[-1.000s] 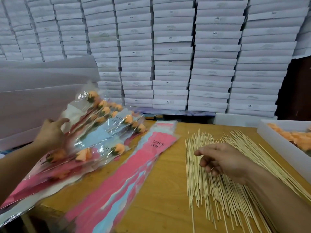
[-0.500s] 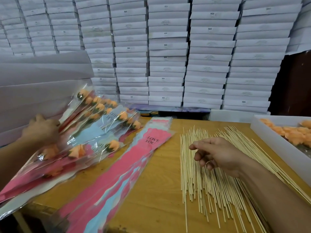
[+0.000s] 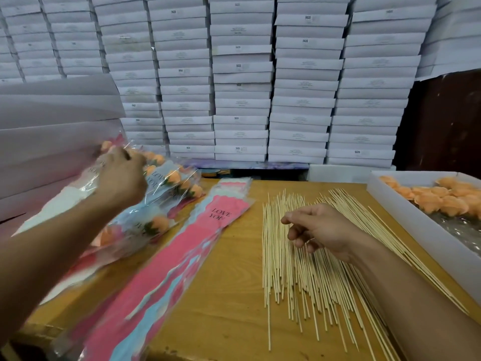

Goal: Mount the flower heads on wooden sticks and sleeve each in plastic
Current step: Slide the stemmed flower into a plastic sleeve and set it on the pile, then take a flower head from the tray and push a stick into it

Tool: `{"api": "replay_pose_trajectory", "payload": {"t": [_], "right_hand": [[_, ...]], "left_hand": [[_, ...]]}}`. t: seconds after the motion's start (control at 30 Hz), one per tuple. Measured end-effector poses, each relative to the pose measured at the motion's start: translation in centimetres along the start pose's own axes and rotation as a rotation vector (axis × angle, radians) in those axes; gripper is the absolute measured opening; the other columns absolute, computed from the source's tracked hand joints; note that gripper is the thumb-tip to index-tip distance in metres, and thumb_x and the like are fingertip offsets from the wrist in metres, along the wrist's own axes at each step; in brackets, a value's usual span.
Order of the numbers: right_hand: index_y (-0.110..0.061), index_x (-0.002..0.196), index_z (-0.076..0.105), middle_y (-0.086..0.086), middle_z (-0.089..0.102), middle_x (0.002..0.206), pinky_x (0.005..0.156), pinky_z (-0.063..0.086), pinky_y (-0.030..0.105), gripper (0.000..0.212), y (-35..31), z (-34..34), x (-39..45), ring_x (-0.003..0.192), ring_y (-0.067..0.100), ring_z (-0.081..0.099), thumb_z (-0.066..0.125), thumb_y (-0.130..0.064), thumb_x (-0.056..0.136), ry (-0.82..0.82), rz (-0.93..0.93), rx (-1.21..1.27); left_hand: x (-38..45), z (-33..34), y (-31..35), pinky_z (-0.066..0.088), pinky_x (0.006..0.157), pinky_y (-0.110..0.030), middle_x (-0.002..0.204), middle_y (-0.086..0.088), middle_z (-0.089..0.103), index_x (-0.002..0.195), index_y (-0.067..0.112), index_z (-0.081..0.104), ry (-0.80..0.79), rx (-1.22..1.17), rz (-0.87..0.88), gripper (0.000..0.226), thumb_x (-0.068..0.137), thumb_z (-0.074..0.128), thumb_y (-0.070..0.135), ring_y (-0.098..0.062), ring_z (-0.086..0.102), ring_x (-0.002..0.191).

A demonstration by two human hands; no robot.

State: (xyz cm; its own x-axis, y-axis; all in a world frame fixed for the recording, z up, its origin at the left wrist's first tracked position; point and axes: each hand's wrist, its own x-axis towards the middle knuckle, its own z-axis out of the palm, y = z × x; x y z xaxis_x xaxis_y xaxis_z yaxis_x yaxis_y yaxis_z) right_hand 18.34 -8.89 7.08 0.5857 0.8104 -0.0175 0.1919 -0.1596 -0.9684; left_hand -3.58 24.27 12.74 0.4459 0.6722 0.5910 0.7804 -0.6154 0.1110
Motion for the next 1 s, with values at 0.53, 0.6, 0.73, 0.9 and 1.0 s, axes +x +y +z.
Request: {"api": "replay_pose_trajectory", "payload": {"t": [0.53, 0.6, 0.73, 0.9, 1.0], "right_hand": [[-0.016, 0.087, 0.075, -0.001, 0.067, 0.055, 0.041, 0.042, 0.018, 0.016, 1.2, -1.6, 1.3, 0.042, 0.004, 0.057, 0.064, -0.019, 0.099, 0.359, -0.097, -0.217], [-0.018, 0.08, 0.075, -0.002, 0.067, 0.053, 0.046, 0.045, 0.021, 0.02, 1.4, -2.0, 1.7, 0.041, 0.003, 0.055, 0.064, -0.018, 0.097, 0.406, -0.104, -0.307], [-0.018, 0.076, 0.074, -0.003, 0.069, 0.057, 0.052, 0.047, 0.026, 0.022, 1.8, -2.4, 2.0, 0.043, 0.003, 0.057, 0.063, -0.018, 0.096, 0.408, -0.091, -0.347], [-0.021, 0.082, 0.074, -0.003, 0.07, 0.061, 0.06, 0.054, 0.03, 0.018, 1.8, -2.6, 1.7, 0.051, 0.006, 0.064, 0.062, -0.02, 0.096, 0.398, -0.057, -0.447], [-0.018, 0.086, 0.075, -0.002, 0.074, 0.069, 0.067, 0.059, 0.034, 0.022, 1.3, -2.9, 1.3, 0.062, 0.013, 0.07, 0.058, -0.023, 0.099, 0.265, 0.031, -0.572]], "left_hand": [[-12.2, 4.0, 26.2, 0.045, 0.095, -0.042, 0.122, -0.011, 0.056, 0.119, 0.013, 0.059, -0.331, -0.591, 0.18, 0.026, 0.094, 0.053, 0.014, -0.031, 0.051, 0.115], [-13.1, 4.2, 27.0, 0.046, 0.091, -0.042, 0.121, -0.01, 0.058, 0.117, 0.014, 0.059, -0.326, -0.63, 0.185, 0.025, 0.093, 0.053, 0.018, -0.03, 0.053, 0.113], [-13.8, 4.9, 27.0, 0.049, 0.085, -0.039, 0.117, -0.004, 0.062, 0.117, 0.019, 0.059, -0.233, -0.665, 0.242, 0.024, 0.094, 0.052, 0.022, -0.024, 0.056, 0.108], [-13.9, 5.4, 26.5, 0.049, 0.082, -0.035, 0.115, 0.0, 0.062, 0.118, 0.02, 0.059, -0.199, -0.691, 0.25, 0.025, 0.094, 0.054, 0.026, -0.021, 0.059, 0.103], [-14.8, 5.5, 27.0, 0.053, 0.081, -0.038, 0.114, 0.0, 0.062, 0.115, 0.022, 0.06, -0.231, -0.661, 0.285, 0.022, 0.094, 0.055, 0.026, -0.02, 0.06, 0.1]]}}
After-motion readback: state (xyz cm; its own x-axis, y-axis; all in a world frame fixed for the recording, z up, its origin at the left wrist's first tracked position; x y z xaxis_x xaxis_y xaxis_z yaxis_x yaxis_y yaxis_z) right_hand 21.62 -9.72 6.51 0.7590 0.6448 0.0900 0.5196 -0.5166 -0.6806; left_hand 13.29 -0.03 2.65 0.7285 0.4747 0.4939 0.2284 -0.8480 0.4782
